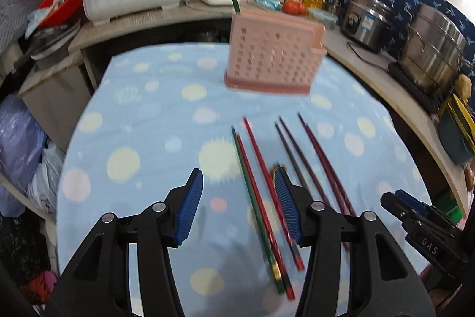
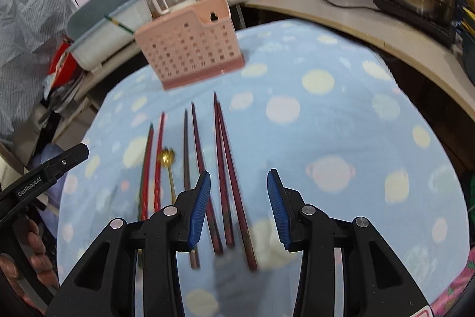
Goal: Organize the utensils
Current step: 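Open the right tool over the pink holder while the left tool releases the green chopstick into it, then move both open tools back over the remaining chopsticks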
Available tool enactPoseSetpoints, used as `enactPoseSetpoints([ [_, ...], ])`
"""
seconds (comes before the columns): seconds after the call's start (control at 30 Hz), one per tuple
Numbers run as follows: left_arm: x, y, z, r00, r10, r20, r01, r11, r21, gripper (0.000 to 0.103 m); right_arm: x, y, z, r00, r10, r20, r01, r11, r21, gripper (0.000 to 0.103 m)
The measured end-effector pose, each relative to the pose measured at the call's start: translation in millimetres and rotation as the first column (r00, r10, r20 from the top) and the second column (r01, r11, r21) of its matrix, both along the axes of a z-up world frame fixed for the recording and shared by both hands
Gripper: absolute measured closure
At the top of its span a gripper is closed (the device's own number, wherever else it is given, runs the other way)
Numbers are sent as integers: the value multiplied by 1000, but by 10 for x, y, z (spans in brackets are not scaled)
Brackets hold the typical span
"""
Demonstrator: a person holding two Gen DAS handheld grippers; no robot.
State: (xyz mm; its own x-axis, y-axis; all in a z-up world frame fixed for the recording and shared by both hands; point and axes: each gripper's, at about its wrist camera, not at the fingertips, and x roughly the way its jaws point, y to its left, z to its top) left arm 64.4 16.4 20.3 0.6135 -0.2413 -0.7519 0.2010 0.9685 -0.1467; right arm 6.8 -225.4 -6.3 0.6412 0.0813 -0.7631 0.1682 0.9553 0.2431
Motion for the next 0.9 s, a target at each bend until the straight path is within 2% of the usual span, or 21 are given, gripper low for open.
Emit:
enactPoseSetpoints([
  [0.13,-223,-4,-224,999,-10,-41,10,1000,8,55,-204,47,-201,999,6,-41,-5,1000,5,64],
  [0.3,-431,-20,-413,996,-20,-82,21,1000,7,55,-358,91,-305,999,12,-49,-13,1000,-20,64],
  [0.9,-630,-179,-563,993,-59,-101,62,998,24,54,-435,88,-411,998,17,-58,-18,1000,-21,64],
])
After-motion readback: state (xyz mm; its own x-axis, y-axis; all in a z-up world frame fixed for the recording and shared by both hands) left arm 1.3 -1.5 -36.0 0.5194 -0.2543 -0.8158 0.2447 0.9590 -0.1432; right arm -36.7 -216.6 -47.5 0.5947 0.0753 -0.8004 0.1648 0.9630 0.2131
